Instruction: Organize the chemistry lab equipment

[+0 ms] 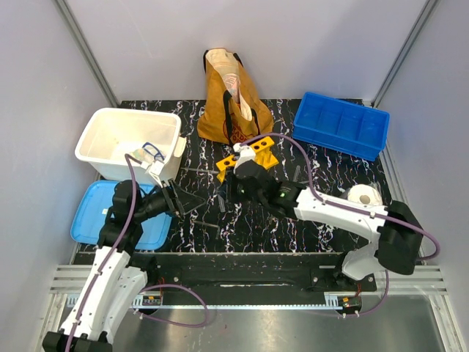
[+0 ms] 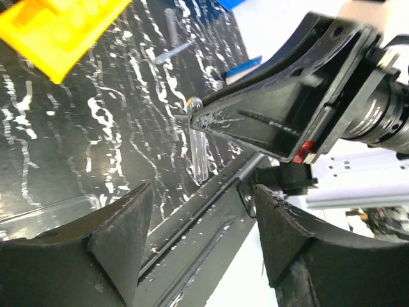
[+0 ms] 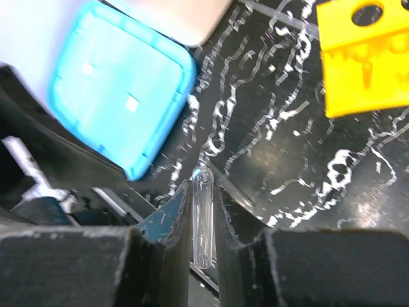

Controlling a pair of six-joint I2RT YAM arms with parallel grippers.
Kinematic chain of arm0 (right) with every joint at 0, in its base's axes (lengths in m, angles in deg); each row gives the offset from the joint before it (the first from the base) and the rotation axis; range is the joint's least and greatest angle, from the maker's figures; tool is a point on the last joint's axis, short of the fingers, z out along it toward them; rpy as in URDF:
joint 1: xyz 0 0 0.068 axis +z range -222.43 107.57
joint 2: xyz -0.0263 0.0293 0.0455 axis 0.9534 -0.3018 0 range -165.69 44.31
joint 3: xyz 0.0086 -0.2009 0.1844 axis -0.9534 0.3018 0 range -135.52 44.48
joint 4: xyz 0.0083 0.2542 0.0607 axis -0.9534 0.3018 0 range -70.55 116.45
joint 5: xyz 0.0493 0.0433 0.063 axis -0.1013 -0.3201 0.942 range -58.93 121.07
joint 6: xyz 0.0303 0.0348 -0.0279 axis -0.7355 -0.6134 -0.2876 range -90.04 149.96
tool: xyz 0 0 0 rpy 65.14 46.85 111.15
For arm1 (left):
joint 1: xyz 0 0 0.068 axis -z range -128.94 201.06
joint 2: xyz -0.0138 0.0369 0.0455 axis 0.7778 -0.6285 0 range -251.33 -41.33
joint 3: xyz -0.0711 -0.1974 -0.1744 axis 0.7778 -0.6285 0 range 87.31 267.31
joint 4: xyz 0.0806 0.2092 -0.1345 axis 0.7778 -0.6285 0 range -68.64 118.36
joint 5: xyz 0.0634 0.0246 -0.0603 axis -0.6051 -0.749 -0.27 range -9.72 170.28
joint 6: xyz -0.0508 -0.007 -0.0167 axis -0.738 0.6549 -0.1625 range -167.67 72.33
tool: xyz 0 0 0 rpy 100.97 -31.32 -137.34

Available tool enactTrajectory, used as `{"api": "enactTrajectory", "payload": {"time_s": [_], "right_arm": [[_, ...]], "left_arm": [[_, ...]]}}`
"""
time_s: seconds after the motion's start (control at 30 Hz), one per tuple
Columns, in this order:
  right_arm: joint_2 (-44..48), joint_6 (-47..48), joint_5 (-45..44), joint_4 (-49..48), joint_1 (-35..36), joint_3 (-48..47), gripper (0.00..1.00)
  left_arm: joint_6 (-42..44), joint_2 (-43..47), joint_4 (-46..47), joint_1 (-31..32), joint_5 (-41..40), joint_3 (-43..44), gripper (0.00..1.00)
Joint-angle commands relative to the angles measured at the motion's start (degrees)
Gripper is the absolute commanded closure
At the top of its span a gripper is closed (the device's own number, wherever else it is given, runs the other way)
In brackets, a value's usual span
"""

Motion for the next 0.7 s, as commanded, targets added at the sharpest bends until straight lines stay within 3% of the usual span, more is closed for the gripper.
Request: {"api": "enactTrajectory", "payload": {"time_s": [0.0,0.3,0.67], "right_arm": [[3.93,-6.45,1.94,-9.78,0.41,1.71,0.77],[4.81,-10.94,4.04,-17.51,0.41,3.38,0.78],[9.73,-10.16,4.22,-18.48,0.41,8.22,0.79]], "left_arm": [[-5.95,-0.97,12.23,3.00,5.13,-1.85,0.31],[-7.44,-6.50,20.48,10.29,3.46,-3.61,0.32],[-4.29,-11.34,19.62,12.94,1.18,-2.38,0.58]]}}
